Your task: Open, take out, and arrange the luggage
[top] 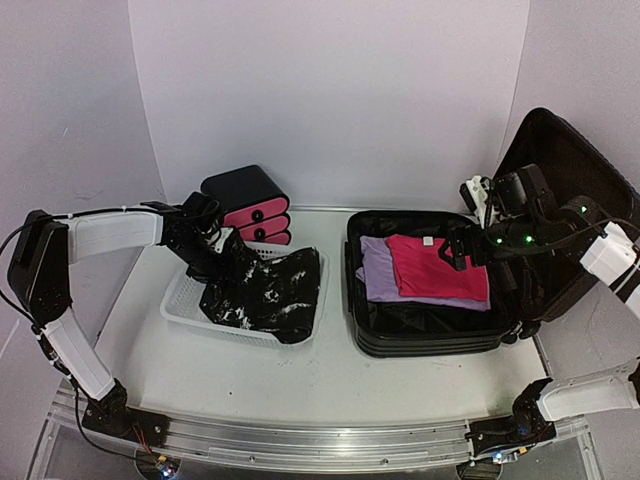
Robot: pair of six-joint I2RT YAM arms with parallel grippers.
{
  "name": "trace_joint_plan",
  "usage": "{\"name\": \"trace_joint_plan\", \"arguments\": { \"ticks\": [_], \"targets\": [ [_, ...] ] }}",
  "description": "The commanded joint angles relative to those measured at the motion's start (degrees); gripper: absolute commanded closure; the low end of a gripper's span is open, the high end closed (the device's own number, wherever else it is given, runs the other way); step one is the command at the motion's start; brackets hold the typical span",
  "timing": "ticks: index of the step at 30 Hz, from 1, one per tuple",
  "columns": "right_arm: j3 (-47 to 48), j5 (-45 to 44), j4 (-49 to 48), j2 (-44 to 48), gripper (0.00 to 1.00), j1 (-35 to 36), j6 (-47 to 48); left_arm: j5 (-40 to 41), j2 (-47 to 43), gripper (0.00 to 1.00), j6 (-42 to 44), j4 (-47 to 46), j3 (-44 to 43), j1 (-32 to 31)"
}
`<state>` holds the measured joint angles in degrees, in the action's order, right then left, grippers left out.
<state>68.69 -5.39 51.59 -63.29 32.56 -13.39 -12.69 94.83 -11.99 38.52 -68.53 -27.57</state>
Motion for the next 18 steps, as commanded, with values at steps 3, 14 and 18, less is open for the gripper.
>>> {"name": "trace_joint_plan", "arguments": {
  "ticks": [3,14,18],
  "targets": [
    [-0.04,0.38,-2.29,-0.43,0.07,0.14,-0.32,6.69,1.07,1.00,6.11,0.28,-4.36,1.29],
    [-0.23,0.31,-2.33,-0.17,0.07,0.14,-0.24,6.22,4.79,1.00,6.55,-0.38,-5.46,3.66],
    [-0.22,0.37,-2.34,-0.08,0.07,0.14,-0.24,8.24,4.12,0.90,4.41,0.02,-5.01,3.66]
  ]
}}
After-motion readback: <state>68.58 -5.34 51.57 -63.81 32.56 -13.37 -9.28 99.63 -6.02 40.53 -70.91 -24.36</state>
